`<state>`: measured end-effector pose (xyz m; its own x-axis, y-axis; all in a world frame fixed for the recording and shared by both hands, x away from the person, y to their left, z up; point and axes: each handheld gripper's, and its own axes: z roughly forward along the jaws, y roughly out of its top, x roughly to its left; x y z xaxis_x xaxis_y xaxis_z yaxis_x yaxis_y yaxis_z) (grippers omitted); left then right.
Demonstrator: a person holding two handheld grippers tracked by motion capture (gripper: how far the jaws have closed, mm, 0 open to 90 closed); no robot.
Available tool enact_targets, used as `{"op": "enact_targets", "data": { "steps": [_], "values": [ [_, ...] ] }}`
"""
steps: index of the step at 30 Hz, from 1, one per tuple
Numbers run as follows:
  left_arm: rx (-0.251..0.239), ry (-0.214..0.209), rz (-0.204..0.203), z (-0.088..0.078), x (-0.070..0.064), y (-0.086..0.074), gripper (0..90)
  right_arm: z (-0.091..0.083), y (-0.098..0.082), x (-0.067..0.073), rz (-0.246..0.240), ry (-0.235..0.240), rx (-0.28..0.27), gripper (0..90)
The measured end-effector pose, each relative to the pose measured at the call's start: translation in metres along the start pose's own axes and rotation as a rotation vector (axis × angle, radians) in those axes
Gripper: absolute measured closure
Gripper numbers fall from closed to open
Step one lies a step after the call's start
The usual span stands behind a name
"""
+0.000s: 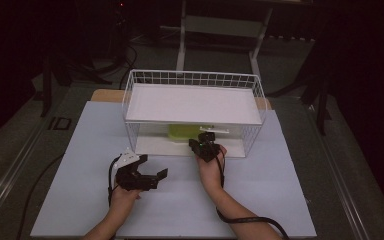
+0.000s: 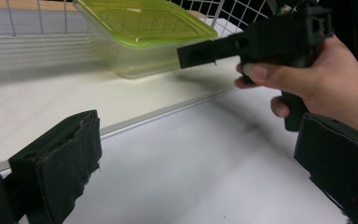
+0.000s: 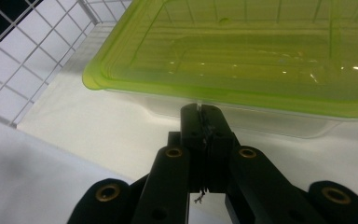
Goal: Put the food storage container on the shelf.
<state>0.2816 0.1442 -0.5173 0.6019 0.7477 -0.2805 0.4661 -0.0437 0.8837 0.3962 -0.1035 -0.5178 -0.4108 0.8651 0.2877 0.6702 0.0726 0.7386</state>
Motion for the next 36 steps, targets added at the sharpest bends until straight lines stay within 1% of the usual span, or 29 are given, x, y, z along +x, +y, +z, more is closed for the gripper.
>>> {"op": "enact_targets", "data": {
  "steps": [4,6,7,8,9,10,11,13,14,15,17,18,20,21,22,23,25,26,27,28,29,30,32,33,34,36],
  "values": [
    [0.001,0.002,-0.002,-0.001,0.001,0.000,1.5,0.007,0.000,0.003,-0.012,-0.007,0.014,88.9],
    [-0.001,0.006,0.003,-0.002,0.001,0.000,1.5,0.007,0.000,0.004,-0.013,-0.009,0.012,88.5],
    [-0.004,0.010,0.006,-0.002,0.000,0.000,1.5,0.007,0.000,0.006,-0.014,-0.003,0.010,86.9],
    [-0.006,0.008,0.015,-0.002,0.000,0.000,1.5,0.006,-0.001,0.007,-0.008,0.005,0.011,85.4],
    [-0.007,0.012,0.025,-0.002,0.000,0.000,1.5,0.004,-0.002,0.008,-0.013,0.003,0.012,85.1],
    [-0.007,0.012,0.025,-0.002,0.000,0.000,1.5,0.004,-0.002,0.008,-0.013,0.003,0.012,85.1],
    [-0.013,0.000,0.028,-0.003,0.000,0.001,1.5,0.001,-0.006,0.010,-0.054,0.015,0.004,82.7],
    [-0.016,-0.006,0.033,-0.003,0.000,0.001,1.5,0.000,-0.007,0.010,-0.050,0.020,0.007,81.1],
    [-0.018,-0.008,0.039,-0.004,0.000,0.001,1.5,-0.002,-0.009,0.010,-0.043,0.031,0.013,79.9],
    [-0.018,-0.021,0.047,-0.004,-0.001,0.002,1.5,-0.005,-0.011,0.011,-0.040,0.042,0.018,78.2],
    [-0.013,-0.037,0.066,-0.003,-0.003,0.002,1.5,-0.012,-0.015,0.012,-0.059,0.051,0.019,74.7],
    [-0.014,-0.045,0.075,-0.003,-0.004,0.002,1.5,-0.015,-0.017,0.012,-0.067,0.062,0.023,72.1],
    [-0.013,-0.049,0.092,-0.002,-0.007,0.004,1.5,-0.020,-0.022,0.011,-0.068,0.081,0.036,67.6],
    [-0.013,-0.048,0.105,-0.002,-0.009,0.004,1.5,-0.025,-0.025,0.012,-0.087,0.087,0.040,64.3],
    [-0.013,-0.046,0.112,-0.002,-0.010,0.005,1.5,-0.029,-0.027,0.013,-0.110,0.083,0.032,59.5],
    [-0.011,-0.059,0.119,-0.001,-0.012,0.006,1.5,-0.036,-0.029,0.015,-0.148,0.075,0.014,51.3],
    [-0.015,-0.066,0.124,-0.001,-0.014,0.008,1.5,-0.044,-0.031,0.015,-0.162,0.086,-0.003,41.6],
    [-0.015,-0.066,0.124,-0.001,-0.014,0.008,1.5,-0.044,-0.031,0.015,-0.162,0.086,-0.003,41.6],
    [-0.019,-0.076,0.127,-0.001,-0.015,0.010,1.5,-0.047,-0.031,0.015,-0.162,0.092,-0.006,36.3],
    [-0.020,-0.084,0.131,-0.001,-0.016,0.012,1.5,-0.051,-0.032,0.015,-0.162,0.110,-0.010,30.3],
    [-0.020,-0.095,0.134,-0.001,-0.017,0.013,1.5,-0.054,-0.031,0.013,-0.165,0.138,-0.006,24.9],
    [-0.019,-0.098,0.137,-0.001,-0.018,0.015,1.5,-0.058,-0.032,0.013,-0.166,0.153,-0.006,21.3],
    [-0.023,-0.102,0.146,-0.001,-0.021,0.018,1.5,-0.060,-0.031,0.013,-0.173,0.159,-0.003,19.8],
    [-0.019,-0.103,0.158,-0.001,-0.023,0.021,1.5,-0.064,-0.031,0.013,-0.184,0.163,-0.013,19.5],
    [-0.019,-0.106,0.160,-0.001,-0.024,0.022,1.5,-0.066,-0.031,0.013,-0.188,0.173,-0.013,18.9],
    [-0.013,-0.114,0.170,-0.002,-0.027,0.025,1.5,-0.067,-0.031,0.012,-0.190,0.182,-0.013,17.4]
  ]
}}
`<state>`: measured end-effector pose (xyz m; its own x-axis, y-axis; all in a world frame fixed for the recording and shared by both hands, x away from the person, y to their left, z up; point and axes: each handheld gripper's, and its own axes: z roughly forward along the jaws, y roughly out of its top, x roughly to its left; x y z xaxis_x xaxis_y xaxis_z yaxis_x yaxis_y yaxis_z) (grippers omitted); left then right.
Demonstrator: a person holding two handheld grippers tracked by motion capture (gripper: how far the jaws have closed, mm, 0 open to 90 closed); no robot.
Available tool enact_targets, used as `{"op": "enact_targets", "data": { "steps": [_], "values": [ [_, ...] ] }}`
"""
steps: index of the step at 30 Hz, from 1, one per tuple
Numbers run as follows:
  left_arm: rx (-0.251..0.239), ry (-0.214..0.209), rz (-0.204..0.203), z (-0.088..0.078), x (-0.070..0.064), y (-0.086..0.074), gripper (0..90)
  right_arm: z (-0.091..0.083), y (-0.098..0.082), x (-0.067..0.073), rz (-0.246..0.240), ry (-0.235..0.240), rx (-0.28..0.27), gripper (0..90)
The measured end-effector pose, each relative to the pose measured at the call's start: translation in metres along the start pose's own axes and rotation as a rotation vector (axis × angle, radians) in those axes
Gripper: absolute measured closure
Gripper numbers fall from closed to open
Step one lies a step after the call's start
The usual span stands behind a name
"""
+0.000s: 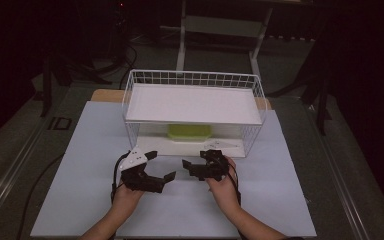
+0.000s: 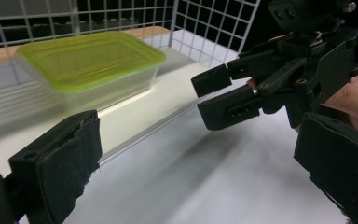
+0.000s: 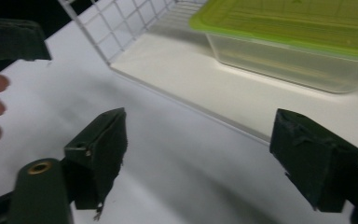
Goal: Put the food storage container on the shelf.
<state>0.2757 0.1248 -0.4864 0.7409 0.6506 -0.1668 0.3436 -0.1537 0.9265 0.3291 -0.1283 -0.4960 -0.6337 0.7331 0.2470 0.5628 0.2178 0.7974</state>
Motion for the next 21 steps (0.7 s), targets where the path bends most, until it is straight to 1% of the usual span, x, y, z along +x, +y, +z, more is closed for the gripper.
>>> {"op": "enact_targets", "data": {
  "steps": [1,2,3,5,7,8,10,14,17,19,21],
  "values": [
    [-0.001,-0.006,-0.001,-0.001,-0.001,0.001,1.5,-0.003,0.000,0.000,0.008,0.011,-0.011,17.6],
    [0.000,-0.008,0.000,-0.002,-0.001,0.002,1.5,-0.004,0.000,0.000,0.005,0.024,-0.010,17.6],
    [0.001,-0.004,0.010,-0.003,-0.002,0.002,1.5,-0.006,0.000,0.000,-0.002,0.030,-0.014,17.6],
    [0.004,-0.012,0.020,-0.005,-0.003,0.003,1.5,-0.008,-0.001,0.000,-0.026,0.029,-0.020,17.5],
    [-0.008,-0.016,0.012,-0.008,-0.002,0.003,1.5,-0.012,-0.001,0.001,-0.049,0.030,-0.025,17.5],
    [-0.017,-0.025,0.005,-0.009,-0.002,0.003,1.5,-0.015,-0.001,0.001,-0.056,0.025,-0.032,17.5],
    [-0.024,-0.028,0.003,-0.011,-0.002,0.003,1.5,-0.018,-0.002,0.001,-0.063,0.026,-0.036,17.4],
    [-0.016,-0.051,0.021,-0.018,-0.004,0.000,1.5,-0.031,-0.003,0.002,-0.087,0.034,-0.046,17.3],
    [-0.021,-0.062,0.023,-0.023,-0.006,-0.001,1.5,-0.040,-0.005,0.001,-0.090,0.044,-0.052,17.3],
    [-0.034,-0.077,0.015,-0.026,-0.008,-0.002,1.5,-0.046,-0.007,0.000,-0.083,0.054,-0.054,17.3],
    [-0.039,-0.078,0.013,-0.029,-0.009,-0.003,1.5,-0.050,-0.010,0.000,-0.087,0.053,-0.056,17.3]
  ]
}}
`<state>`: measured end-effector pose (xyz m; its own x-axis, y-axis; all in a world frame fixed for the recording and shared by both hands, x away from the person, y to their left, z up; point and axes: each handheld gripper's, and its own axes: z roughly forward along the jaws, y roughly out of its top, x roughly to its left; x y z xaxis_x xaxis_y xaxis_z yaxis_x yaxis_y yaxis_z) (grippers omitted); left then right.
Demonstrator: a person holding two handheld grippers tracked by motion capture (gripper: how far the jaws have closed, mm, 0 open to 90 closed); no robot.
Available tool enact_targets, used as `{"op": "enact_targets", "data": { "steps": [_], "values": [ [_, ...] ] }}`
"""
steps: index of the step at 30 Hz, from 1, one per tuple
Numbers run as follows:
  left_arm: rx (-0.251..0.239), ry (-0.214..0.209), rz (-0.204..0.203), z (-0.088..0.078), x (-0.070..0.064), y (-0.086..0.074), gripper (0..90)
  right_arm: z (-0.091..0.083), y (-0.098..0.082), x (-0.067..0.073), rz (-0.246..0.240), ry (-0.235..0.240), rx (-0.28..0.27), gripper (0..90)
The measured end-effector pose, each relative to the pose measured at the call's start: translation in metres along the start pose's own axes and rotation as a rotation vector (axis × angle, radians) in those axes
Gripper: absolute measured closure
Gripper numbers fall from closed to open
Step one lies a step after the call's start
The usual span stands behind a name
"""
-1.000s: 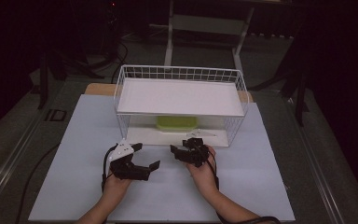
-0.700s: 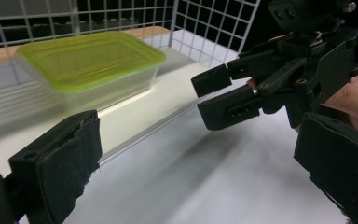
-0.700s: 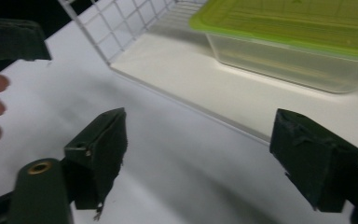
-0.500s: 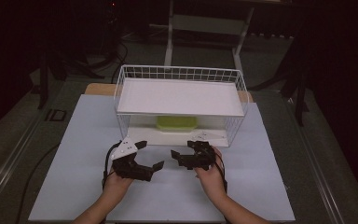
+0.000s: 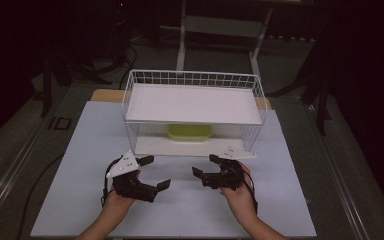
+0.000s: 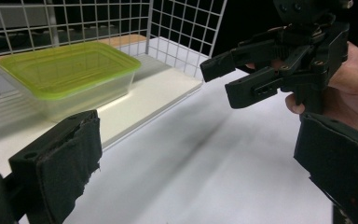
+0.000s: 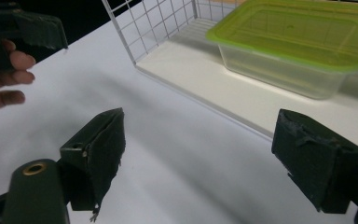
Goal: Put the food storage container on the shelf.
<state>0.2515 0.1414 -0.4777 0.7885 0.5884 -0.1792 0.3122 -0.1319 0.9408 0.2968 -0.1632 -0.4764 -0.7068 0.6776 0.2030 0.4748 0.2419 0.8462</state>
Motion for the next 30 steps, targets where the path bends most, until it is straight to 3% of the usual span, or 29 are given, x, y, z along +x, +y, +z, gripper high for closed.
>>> {"op": "enact_targets", "data": {
  "steps": [6,13,22,30],
  "values": [
    [0.005,-0.012,0.000,-0.010,-0.005,-0.005,1.5,-0.014,-0.008,-0.004,0.019,0.010,0.002,17.3],
    [0.003,-0.018,-0.025,-0.023,-0.007,-0.014,1.5,-0.033,-0.016,-0.010,0.003,0.016,-0.020,17.6],
    [0.019,0.015,-0.022,-0.036,-0.008,-0.021,1.5,-0.055,-0.028,-0.016,-0.001,0.025,-0.026,17.5],
    [0.025,0.026,-0.028,-0.045,-0.011,-0.026,1.5,-0.082,-0.042,-0.024,-0.006,-0.002,-0.026,17.5]
  ]
}}
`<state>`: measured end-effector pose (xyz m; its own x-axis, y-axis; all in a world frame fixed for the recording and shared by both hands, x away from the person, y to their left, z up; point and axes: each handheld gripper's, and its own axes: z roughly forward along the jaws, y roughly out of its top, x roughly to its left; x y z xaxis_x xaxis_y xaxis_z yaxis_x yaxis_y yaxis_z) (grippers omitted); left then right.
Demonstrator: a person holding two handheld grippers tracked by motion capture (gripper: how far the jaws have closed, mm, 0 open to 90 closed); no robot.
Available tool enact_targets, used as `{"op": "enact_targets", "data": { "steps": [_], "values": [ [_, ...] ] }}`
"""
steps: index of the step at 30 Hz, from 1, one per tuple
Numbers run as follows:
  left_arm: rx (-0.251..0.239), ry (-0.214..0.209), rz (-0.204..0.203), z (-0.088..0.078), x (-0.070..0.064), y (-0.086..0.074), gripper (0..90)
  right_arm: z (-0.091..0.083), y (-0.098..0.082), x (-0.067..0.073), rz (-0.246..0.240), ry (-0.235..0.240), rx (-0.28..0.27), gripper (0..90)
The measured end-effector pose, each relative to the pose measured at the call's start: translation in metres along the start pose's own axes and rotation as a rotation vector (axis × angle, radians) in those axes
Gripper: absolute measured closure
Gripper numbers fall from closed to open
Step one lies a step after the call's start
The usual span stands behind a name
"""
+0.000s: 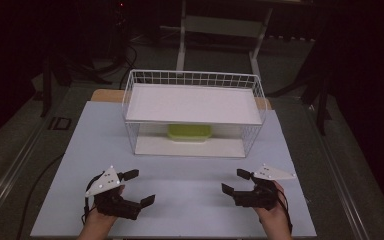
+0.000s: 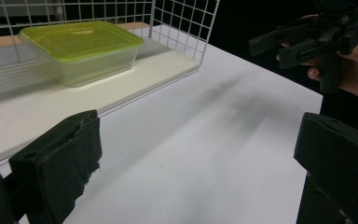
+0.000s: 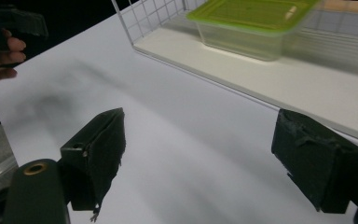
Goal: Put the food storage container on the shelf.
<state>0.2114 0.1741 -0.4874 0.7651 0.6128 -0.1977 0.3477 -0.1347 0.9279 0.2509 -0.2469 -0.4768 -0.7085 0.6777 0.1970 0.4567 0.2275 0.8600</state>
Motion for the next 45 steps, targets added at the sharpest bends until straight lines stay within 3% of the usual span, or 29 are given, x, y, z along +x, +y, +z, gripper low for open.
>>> {"op": "enact_targets", "data": {
  "steps": [6,13,19,21,25,34,40,45],
  "values": [
    [0.009,0.009,-0.003,-0.003,0.000,-0.007,1.5,-0.014,-0.012,-0.006,-0.014,0.002,0.010,17.5],
    [0.019,0.015,-0.004,-0.002,0.002,-0.015,1.5,-0.019,-0.023,-0.014,-0.029,0.026,0.013,17.5],
    [0.028,0.023,-0.009,0.000,0.006,-0.020,1.5,-0.016,-0.029,-0.018,-0.040,0.047,0.023,17.5],
    [0.029,0.026,-0.007,0.002,0.008,-0.022,1.5,-0.012,-0.031,-0.021,-0.079,0.062,0.029,17.6],
    [0.030,0.024,0.002,0.004,0.009,-0.024,1.5,-0.005,-0.033,-0.027,-0.101,0.067,0.035,17.6],
    [0.040,0.011,-0.001,0.009,0.010,-0.026,1.5,0.002,-0.037,-0.036,-0.074,0.052,0.036,17.5],
    [0.015,0.002,-0.012,0.006,0.012,-0.025,1.5,0.000,-0.038,-0.040,-0.065,0.041,0.043,17.3],
    [-0.002,0.019,-0.015,0.002,0.016,-0.024,1.5,-0.001,-0.039,-0.045,-0.045,0.026,0.035,17.3]
  ]
}}
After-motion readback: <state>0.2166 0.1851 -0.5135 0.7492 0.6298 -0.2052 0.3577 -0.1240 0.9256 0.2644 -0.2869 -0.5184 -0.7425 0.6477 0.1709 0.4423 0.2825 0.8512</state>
